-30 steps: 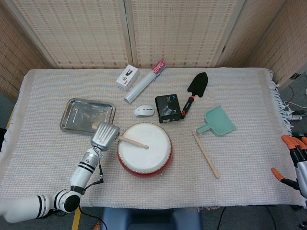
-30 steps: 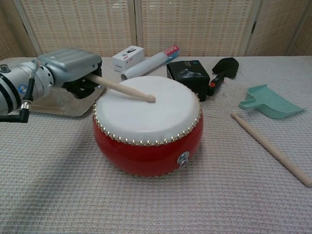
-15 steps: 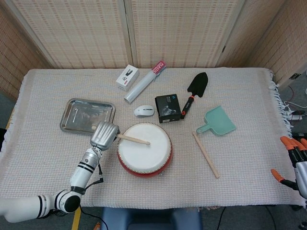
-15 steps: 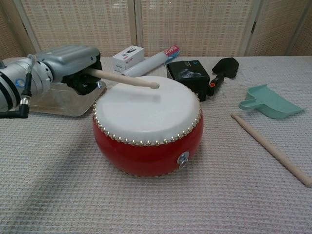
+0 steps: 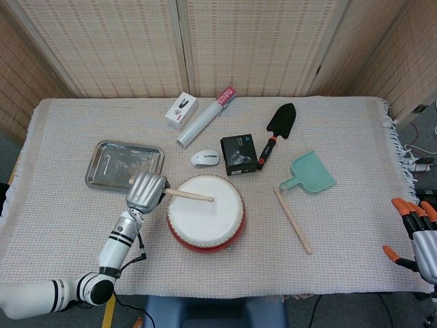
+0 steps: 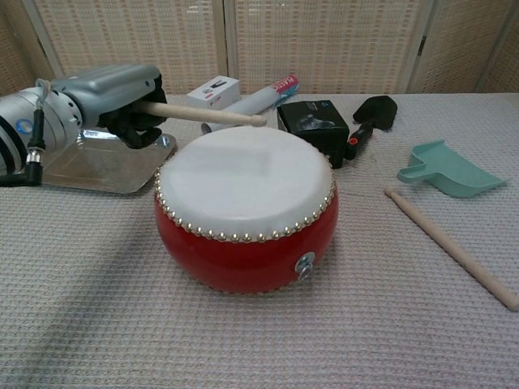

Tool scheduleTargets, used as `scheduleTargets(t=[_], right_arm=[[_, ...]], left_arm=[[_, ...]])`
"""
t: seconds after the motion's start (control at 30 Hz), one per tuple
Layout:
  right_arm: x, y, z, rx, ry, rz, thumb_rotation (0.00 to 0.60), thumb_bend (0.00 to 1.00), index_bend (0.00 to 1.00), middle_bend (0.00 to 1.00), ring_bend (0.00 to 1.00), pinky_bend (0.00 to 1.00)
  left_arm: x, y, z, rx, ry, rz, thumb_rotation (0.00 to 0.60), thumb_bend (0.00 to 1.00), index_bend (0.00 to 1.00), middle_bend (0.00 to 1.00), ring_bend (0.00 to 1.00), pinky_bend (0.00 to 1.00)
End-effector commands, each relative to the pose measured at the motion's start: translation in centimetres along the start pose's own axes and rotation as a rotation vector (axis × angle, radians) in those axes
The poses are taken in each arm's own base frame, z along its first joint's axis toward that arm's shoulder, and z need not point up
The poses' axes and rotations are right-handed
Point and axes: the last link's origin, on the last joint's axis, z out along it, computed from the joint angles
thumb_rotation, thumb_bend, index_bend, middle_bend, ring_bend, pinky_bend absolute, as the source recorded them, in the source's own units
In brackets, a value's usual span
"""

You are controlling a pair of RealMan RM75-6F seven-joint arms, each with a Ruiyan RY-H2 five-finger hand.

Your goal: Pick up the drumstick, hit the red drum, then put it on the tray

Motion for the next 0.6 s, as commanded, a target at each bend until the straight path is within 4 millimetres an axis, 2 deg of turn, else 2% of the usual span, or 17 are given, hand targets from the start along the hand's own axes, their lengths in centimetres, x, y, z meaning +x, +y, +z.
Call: scheduleTargets(t=[0.03, 0.07, 0.2, 0.23, 0.27, 0.37, 0.47, 0.6], right_arm=[[0.0, 0.0, 0.0, -0.002, -0.003, -0.001, 0.600, 0.20, 0.01, 0.06, 0.00, 0.00], [-0.1, 0.0, 0.0, -0.002, -0.004, 0.000, 0.600, 0.20, 0.01, 0.06, 0.00, 0.00], [-0.1, 0.0, 0.0, -0.002, -0.003, 0.001, 0.600, 0.20, 0.01, 0.06, 0.00, 0.00], [-0.1, 0.0, 0.0, -0.004, -0.001, 0.002, 0.600, 0.20, 0.01, 0.06, 0.00, 0.00], [0.1, 0.2, 0.0, -0.013, 0.011, 0.007, 0.600, 0.20, 0.01, 0.06, 0.00, 0.00], [0.1, 0.1, 0.2, -0.010, 0.016, 0.007, 0.600, 0.20, 0.00, 0.06, 0.00, 0.00], [0.0, 0.1, 0.2, -0.008, 0.015, 0.009, 0.600, 0.20, 0.00, 0.06, 0.00, 0.00], [-0.1, 0.2, 0.1, -0.014, 0.011, 0.011, 0.600, 0.20, 0.00, 0.06, 0.00, 0.00]], left_arm=[[-1.9, 0.3, 0.2, -0.030, -0.025, 0.181, 0.600, 0.76, 1.00, 1.00, 1.00, 1.00], [-2.3, 0.2, 0.3, -0.033, -0.029, 0.240, 0.600, 0.76, 1.00, 1.00, 1.00, 1.00], [-2.3, 0.1, 0.4, -0.018, -0.022, 0.251, 0.600, 0.76, 1.00, 1.00, 1.00, 1.00], [-2.0, 0.1, 0.4, 0.003, -0.012, 0.209, 0.600, 0.76, 1.00, 1.00, 1.00, 1.00], [-0.6, 0.2, 0.4, 0.080, 0.008, -0.072, 0.600, 0.76, 1.00, 1.00, 1.00, 1.00], [0.9, -0.2, 0.4, 0.090, -0.015, -0.234, 0.600, 0.76, 1.00, 1.00, 1.00, 1.00], [0.9, -0.7, 0.5, 0.081, -0.018, -0.160, 0.600, 0.76, 1.00, 1.00, 1.00, 1.00], [-0.9, -0.9, 0.6, 0.044, -0.038, 0.043, 0.600, 0.76, 1.00, 1.00, 1.00, 1.00]])
